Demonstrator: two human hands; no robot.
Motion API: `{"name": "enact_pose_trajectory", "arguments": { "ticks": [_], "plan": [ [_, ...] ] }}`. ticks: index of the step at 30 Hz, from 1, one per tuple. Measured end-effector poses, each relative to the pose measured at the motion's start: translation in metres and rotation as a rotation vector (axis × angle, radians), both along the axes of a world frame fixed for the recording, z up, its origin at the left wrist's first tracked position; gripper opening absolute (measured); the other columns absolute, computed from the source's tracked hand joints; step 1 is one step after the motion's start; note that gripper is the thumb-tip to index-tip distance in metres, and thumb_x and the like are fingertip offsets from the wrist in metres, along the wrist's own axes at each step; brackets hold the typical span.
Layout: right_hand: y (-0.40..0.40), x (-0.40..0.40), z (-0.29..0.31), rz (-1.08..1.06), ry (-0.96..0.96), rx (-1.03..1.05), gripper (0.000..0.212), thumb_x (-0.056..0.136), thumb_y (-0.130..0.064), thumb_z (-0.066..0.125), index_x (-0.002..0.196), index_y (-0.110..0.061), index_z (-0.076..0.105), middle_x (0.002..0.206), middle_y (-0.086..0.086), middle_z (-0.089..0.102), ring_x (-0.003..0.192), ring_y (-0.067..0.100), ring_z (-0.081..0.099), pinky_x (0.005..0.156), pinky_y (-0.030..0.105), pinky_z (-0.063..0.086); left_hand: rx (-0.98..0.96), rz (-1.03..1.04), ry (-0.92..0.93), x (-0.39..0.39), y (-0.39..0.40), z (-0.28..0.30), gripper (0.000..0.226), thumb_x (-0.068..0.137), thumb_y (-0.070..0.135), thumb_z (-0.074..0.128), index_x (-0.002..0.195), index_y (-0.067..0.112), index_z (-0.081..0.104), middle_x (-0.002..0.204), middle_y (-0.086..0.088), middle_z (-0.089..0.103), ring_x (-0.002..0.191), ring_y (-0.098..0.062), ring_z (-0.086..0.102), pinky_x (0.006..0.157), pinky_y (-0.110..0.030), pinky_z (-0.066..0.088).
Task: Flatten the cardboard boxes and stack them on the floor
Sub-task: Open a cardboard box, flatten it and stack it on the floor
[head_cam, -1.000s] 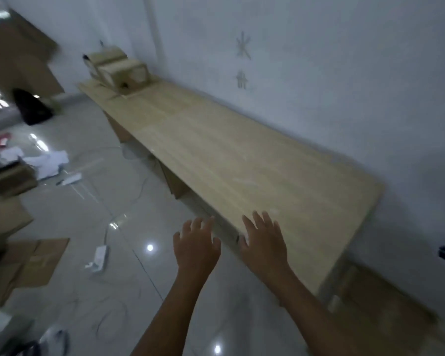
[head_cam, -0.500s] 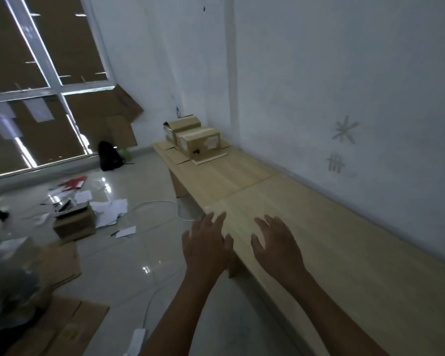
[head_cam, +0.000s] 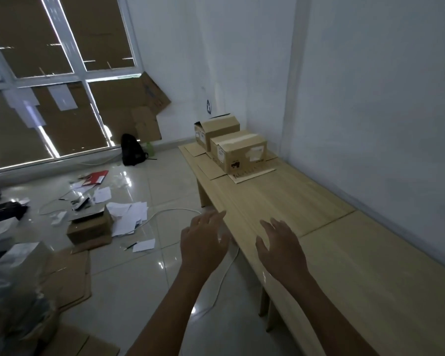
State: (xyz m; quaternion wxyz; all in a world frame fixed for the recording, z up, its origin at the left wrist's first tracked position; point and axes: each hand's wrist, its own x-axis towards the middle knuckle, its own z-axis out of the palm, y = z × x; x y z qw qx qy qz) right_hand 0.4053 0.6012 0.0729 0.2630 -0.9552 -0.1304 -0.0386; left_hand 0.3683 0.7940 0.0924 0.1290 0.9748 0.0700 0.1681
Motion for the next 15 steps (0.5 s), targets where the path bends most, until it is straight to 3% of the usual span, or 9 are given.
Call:
{"name": "enact_pose_trajectory", "arguments": {
  "ticks": [8,15],
  "plan": [
    [0.107,0.165,-0.056,-0.062,0.249,-0.013,0.053,0.1,-0.037,0.039,0.151,-0.023,0.035,0.161,0.003,0.028,0.151,0.023,0.015,0.121,0.042,0.02,-0.043,-0.017,0.168,0.167,0.095,-0.07,0.053,0.09,0.033,0.061,0.143,0.033,0.051,0.144,0.008,0.055,0.132,-0.013,0.05,0.099,-0.033,0.046],
    [0.173,0.319,-0.09,-0.118,0.29,-0.065,0.055,0.099,-0.038,0.037,0.152,-0.024,0.032,0.161,0.005,0.026,0.151,0.026,0.014,0.12,0.044,0.02,0.016,-0.096,0.332,0.325,0.147,-0.101,0.064,0.097,0.043,0.049,0.156,0.04,0.024,0.165,0.006,0.026,0.151,-0.019,0.025,0.115,-0.044,0.034]
  ]
}}
